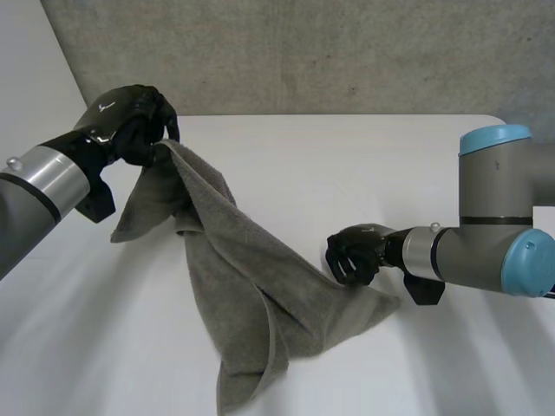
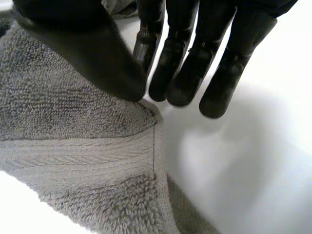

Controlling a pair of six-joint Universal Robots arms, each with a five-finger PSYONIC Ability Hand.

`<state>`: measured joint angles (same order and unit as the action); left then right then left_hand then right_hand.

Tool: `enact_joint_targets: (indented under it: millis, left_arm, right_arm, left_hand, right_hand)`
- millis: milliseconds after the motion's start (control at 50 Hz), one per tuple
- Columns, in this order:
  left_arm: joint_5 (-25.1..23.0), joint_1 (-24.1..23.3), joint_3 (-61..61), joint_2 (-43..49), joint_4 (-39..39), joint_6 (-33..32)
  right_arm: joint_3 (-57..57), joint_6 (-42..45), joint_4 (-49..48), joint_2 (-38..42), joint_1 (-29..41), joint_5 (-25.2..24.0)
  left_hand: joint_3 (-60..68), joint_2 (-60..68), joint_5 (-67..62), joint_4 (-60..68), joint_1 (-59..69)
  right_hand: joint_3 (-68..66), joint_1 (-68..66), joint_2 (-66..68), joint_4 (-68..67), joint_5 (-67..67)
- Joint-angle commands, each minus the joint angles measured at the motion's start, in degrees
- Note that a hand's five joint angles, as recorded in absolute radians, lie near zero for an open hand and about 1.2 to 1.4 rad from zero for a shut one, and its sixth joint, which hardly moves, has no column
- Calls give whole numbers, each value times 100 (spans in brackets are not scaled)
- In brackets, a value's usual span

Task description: Fold the towel.

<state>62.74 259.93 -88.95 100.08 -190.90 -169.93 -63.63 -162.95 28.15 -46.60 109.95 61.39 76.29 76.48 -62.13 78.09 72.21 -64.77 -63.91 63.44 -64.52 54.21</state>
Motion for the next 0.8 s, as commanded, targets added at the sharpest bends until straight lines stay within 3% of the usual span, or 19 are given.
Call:
enact_joint_targets:
  millis: [20,260,460,500,540,560,580,600,720,800]
  left_arm:
    - [-16,5,-44,-200,9,30]
    - [-16,-4,-351,-639,-9,30]
    - [-7,14,-343,-648,-9,39]
    - [-7,23,-316,-648,-9,39]
    - [-7,101,-290,-648,-26,39]
    - [-7,102,-290,-648,-26,39]
    - [-7,145,-264,-648,-52,39]
    - [-7,146,-263,-648,-53,39]
    - [2,295,-44,-525,-466,74]
    - [54,190,568,122,-703,48]
  right_arm:
    - [35,-394,-380,-209,26,48]
    - [193,-1617,-969,-95,298,145]
    - [343,-1802,-996,397,650,224]
    - [343,-1802,-987,415,668,224]
    - [360,-1811,-935,389,668,163]
    - [360,-1811,-934,389,668,163]
    - [404,-1802,-917,336,633,137]
    - [518,-1802,-873,240,589,110]
    - [1283,-1749,-539,-24,334,22]
    - [2745,-1566,-346,133,202,128]
  left_hand:
    - [371,352,-787,191,779]
    - [371,352,-787,191,779]
    - [371,352,-787,191,779]
    - [371,352,-787,191,779]
    - [371,352,-787,191,779]
    - [371,352,-787,191,779]
    - [371,352,-787,191,779]
    - [371,352,-787,191,779]
    - [371,352,-787,191,779]
    - [371,352,-787,191,779]
  right_hand:
    - [3122,3035,-2989,3097,-3066]
    - [3551,3465,-3418,3526,-3495]
    - [3266,3180,-3133,3241,-3210]
    - [2979,2893,-2846,2954,-2923]
    - [556,469,-422,531,-500]
    - [540,454,-407,515,-484]
    - [-1059,-1145,1192,-1084,1115]
    - [-1518,-1605,1651,-1543,1574]
    - [-1523,-1609,1656,-1548,1579]
    - [-1523,-1609,1656,-1548,1579]
